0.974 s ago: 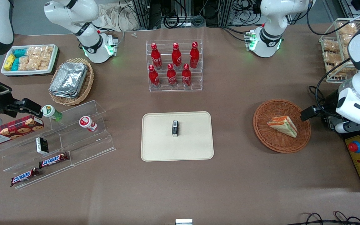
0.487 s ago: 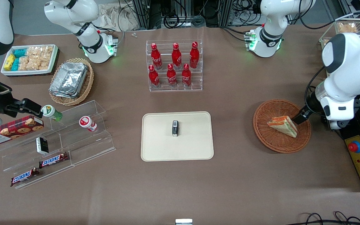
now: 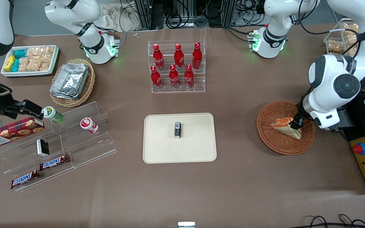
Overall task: Place sandwich from basket to tray
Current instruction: 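Move the open left gripper over the wrapped sandwich in the wicker basket, then lower the left gripper and close it on the sandwich, then lift the sandwich up out of the basket with the left gripper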
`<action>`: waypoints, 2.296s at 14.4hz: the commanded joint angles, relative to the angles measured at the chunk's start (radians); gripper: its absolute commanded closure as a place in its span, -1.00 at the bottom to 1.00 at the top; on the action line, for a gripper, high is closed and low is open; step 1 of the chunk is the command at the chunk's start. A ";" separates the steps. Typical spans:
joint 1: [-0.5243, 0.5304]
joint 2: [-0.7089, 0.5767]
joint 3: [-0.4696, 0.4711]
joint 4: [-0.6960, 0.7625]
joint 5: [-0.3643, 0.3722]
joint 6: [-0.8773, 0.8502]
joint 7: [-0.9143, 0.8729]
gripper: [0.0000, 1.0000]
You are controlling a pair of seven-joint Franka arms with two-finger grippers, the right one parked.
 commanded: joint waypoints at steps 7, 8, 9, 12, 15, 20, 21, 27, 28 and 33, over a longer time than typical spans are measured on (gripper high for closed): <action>0.048 0.046 -0.006 -0.062 0.008 0.134 -0.139 -0.95; 0.047 0.047 -0.006 -0.065 0.008 0.144 -0.142 -0.95; 0.046 0.050 -0.006 -0.077 0.008 0.160 -0.142 -0.95; 0.046 0.069 -0.006 -0.085 0.008 0.183 -0.147 -0.95; 0.045 0.078 -0.006 -0.123 0.009 0.244 -0.150 -0.95; 0.045 0.122 -0.006 -0.157 0.018 0.330 -0.150 -0.93; 0.045 0.127 -0.006 -0.157 0.025 0.332 -0.150 -0.77; 0.043 0.116 -0.007 -0.145 0.097 0.319 -0.136 1.00; 0.043 0.112 -0.009 -0.139 0.097 0.309 -0.133 1.00; 0.042 0.047 -0.047 -0.006 0.100 0.050 -0.078 1.00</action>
